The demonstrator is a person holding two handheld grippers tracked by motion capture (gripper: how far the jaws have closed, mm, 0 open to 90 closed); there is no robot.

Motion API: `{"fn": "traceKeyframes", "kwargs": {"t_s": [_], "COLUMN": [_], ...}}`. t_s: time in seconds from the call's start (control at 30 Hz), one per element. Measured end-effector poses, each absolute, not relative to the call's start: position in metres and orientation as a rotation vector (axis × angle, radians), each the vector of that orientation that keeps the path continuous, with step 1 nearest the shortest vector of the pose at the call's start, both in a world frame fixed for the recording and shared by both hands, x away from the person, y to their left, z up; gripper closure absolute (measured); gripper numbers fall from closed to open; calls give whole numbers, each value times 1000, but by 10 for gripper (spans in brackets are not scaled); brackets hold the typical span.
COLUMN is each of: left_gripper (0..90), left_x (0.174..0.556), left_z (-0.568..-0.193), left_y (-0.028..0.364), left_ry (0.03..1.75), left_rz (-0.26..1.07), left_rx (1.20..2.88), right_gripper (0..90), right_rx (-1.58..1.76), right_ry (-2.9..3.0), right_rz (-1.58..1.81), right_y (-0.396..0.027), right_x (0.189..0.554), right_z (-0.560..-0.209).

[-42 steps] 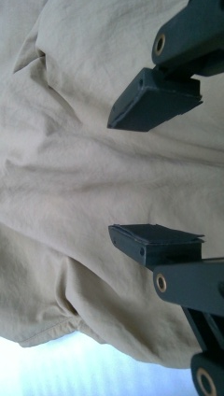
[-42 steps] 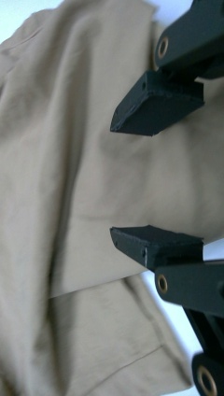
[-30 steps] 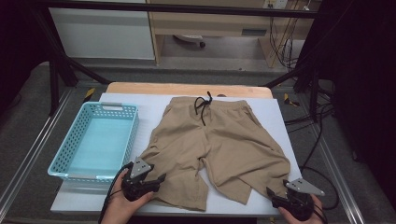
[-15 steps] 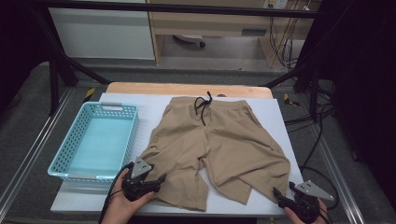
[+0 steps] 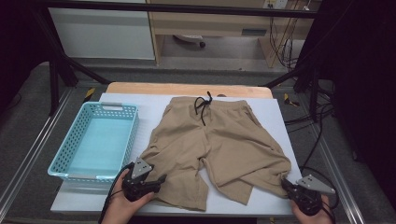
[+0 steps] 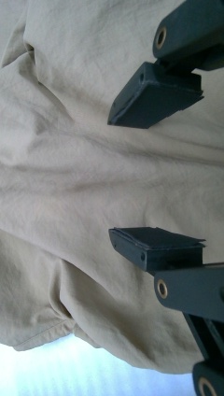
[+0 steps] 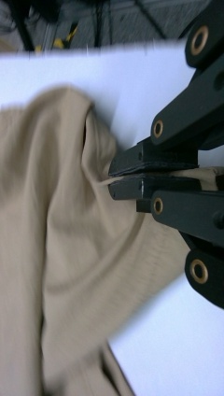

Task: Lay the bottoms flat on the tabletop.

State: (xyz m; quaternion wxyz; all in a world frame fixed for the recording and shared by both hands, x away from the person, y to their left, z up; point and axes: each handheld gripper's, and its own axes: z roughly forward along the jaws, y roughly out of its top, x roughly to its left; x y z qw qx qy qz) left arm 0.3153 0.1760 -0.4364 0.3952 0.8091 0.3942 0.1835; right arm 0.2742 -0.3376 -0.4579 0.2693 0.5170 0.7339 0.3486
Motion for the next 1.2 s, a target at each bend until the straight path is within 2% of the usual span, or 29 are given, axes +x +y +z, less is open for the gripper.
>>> {"fn": "traceKeyframes", "kwargs": {"t_s": [0.2,0.4,0.5,0.67,0.93,1.2], "left_gripper": [385,384,383,383,384,384], "left_x": [316,316,315,316,315,316], "left_z": [-436,-436,-436,-435,-436,-435], "left_y": [177,176,176,177,176,177], "left_ry": [1004,998,997,998,989,993], "left_rz": [467,465,467,466,470,473], "left_rx": [2047,2054,2050,2049,2055,2048], "right_gripper": [853,584,506,502,547,499], "right_rx": [1399,1293,1226,1129,970,924], "right_ry": [1983,1994,2021,2132,2344,2472], "right_rz": [933,1037,1048,1090,1112,1068], "right_y": [-345,-318,-299,-267,-216,-191], "right_x": [291,289,288,289,294,292], "right_z": [-451,-428,-421,-415,-423,-441]}}
